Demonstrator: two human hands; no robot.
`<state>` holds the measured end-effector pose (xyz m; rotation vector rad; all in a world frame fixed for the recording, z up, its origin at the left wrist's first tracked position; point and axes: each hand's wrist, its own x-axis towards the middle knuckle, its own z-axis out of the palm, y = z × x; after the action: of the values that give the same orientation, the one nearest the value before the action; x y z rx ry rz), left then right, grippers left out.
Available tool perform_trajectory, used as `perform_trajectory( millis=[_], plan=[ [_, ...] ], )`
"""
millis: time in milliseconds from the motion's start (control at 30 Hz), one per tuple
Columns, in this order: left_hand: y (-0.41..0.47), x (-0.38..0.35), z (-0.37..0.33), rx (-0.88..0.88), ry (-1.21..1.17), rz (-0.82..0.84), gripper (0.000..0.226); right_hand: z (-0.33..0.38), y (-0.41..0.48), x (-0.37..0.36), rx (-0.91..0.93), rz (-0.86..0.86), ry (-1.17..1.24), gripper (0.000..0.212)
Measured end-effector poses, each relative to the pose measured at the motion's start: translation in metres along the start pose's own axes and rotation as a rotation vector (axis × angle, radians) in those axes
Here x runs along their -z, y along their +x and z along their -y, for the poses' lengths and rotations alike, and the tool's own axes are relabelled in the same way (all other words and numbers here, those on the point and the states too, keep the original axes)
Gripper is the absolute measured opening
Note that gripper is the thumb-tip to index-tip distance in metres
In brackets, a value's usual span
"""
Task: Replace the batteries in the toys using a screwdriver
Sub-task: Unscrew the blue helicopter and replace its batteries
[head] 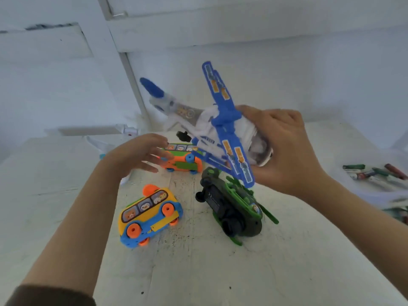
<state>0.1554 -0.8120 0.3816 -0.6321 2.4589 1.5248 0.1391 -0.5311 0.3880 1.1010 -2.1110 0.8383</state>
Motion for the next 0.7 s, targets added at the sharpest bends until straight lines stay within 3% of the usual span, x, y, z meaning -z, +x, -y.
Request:
perform_trajectory(
  millis=[67,200,300,367,433,533,633,700],
  plan=[
    [0.025,-0.007,0.002,-0.091,0.279,-0.054,0.052,0.001,0.004,-0.002,-0.134,-0.051,0.094,0.071],
    [0.067,-0.025,0.009,-0.242,0.937,-0.003,0.109,0.006,0.011,-0.005,-0.383,-0.134,0.392,0.057],
    [0.09,-0.034,0.02,-0.263,1.104,-0.008,0.101,0.007,0.009,-0.01,-0.56,-0.126,0.592,0.047],
    [0.097,-0.036,0.022,-0.307,1.036,-0.044,0.087,0.002,0.007,-0.016,-0.639,-0.123,0.58,0.046],
    [0.095,-0.036,0.024,-0.295,0.936,-0.078,0.082,-0.004,0.006,-0.022,-0.738,-0.109,0.59,0.057],
    [0.088,-0.034,0.024,-0.235,0.574,-0.175,0.075,-0.009,0.012,-0.033,-0.902,-0.096,0.661,0.076],
    [0.071,-0.031,0.016,-0.217,0.03,-0.34,0.056,-0.008,0.024,-0.045,-1.017,-0.127,0.797,0.048],
    [0.056,-0.025,0.007,-0.196,-0.269,-0.433,0.047,-0.006,0.036,-0.056,-1.138,-0.106,0.875,0.046]
  ],
)
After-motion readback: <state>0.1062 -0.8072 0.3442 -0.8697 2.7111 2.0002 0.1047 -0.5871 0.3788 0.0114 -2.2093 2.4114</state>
